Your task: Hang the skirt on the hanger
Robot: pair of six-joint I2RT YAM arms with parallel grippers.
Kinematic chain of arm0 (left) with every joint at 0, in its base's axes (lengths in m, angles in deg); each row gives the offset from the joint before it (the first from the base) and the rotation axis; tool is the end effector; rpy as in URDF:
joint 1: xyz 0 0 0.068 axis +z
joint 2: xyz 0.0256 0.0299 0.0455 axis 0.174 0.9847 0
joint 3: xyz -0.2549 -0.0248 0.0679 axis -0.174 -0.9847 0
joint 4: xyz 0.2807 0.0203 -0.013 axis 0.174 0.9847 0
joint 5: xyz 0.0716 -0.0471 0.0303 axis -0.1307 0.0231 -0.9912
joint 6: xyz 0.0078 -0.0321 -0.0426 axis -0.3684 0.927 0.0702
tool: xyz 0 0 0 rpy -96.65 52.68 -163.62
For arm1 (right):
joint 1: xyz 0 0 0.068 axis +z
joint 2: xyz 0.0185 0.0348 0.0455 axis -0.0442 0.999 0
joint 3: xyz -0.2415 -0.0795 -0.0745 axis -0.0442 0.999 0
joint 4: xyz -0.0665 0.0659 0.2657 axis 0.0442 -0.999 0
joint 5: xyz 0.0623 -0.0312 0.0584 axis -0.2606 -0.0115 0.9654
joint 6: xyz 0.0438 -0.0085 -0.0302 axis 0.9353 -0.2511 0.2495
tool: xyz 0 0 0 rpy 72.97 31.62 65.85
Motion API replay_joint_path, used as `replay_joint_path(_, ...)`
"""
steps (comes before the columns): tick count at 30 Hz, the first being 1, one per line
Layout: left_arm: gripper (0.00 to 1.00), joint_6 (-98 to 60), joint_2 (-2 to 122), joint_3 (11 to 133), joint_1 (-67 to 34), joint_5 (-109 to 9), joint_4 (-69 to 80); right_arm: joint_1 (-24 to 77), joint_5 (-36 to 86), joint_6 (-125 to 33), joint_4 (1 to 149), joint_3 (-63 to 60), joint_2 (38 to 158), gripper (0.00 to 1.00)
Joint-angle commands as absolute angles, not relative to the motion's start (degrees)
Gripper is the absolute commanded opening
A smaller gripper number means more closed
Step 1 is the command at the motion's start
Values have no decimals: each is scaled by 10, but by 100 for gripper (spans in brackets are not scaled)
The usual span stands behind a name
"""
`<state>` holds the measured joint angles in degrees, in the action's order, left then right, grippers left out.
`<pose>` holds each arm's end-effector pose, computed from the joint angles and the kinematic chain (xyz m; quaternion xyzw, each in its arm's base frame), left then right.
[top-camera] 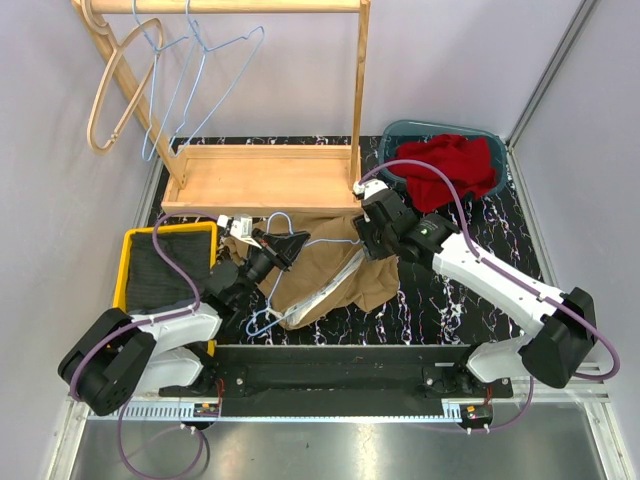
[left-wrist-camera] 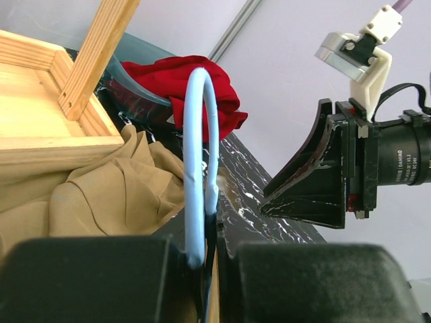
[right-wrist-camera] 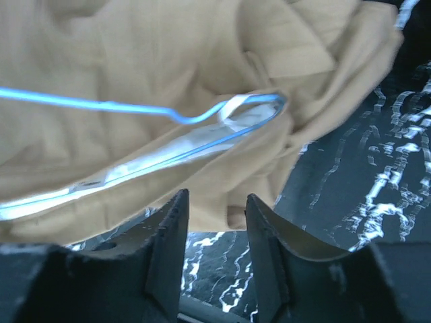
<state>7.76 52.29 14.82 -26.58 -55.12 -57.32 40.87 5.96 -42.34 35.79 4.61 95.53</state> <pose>0.1904 -0.1437 0.1971 0.0102 0.6278 -0.4866 0.6074 0.2323 0.2104 0.2976 -0.2332 0.9041 0.0764 0.3500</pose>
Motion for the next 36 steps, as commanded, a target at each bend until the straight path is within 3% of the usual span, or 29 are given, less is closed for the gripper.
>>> replay_joint_path(1, 0, 63, 519, 158, -266, -576, -611, 418, -41, -400, 360, 39, 948, 48)
replay_joint_path(9, 0, 73, 511, 158, -266, -553, -619, 412, -81, -351, 451, 91, 899, 48)
replay_joint_path(11, 0, 77, 511, 157, -266, -546, -624, 389, -74, -329, 466, 106, 887, 41)
replay_joint_path(14, 0, 81, 507, 156, -266, -533, -630, 358, -46, -320, 479, 113, 894, 36)
replay_joint_path(24, 0, 79, 466, 152, -266, -517, -606, 323, 68, -324, 552, 130, 940, 38)
replay_joint_path(36, 0, 77, 433, 146, -266, -527, -588, 303, 85, -304, 577, 168, 957, 29)
